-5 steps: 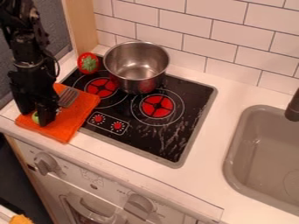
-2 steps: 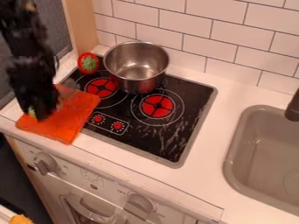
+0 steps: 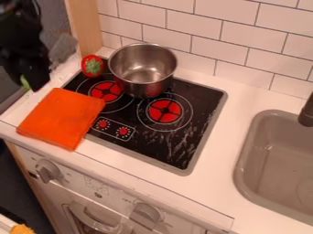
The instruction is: Move the green spatula to the upper right corner of the burner
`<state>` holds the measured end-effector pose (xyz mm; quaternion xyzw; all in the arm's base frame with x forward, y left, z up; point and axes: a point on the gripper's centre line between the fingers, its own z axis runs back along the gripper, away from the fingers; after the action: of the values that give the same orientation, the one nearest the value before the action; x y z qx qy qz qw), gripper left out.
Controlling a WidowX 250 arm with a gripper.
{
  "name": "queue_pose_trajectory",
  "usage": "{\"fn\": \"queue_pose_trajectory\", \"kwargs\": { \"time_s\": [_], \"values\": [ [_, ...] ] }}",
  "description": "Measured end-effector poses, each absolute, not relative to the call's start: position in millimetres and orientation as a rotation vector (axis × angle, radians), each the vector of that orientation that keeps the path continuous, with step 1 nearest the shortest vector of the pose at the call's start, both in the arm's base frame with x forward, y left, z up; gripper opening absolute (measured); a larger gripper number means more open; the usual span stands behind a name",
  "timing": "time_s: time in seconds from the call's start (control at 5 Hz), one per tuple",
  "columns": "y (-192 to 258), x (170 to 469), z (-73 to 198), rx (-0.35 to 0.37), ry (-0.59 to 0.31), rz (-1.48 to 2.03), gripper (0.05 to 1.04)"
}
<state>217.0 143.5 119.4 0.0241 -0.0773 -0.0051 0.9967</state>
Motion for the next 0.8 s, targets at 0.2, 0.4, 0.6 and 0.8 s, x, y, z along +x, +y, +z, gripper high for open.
{"fn": "queue_pose_trajectory", "kwargs": {
  "time_s": [0.2, 0.4, 0.6, 0.8],
  "values": [
    [97.5, 242.5, 120.4, 0.038, -0.155, -0.084, 0.421],
    [54.0, 281.8, 101.5, 0.051, -0.119, -0.125, 0.421],
    [-0.5, 321.1, 75.6, 0.127, -0.097, -0.165, 0.421],
    [-22.4, 346.8, 40.7, 0.165, -0.054, -0.130, 0.421]
  ]
}}
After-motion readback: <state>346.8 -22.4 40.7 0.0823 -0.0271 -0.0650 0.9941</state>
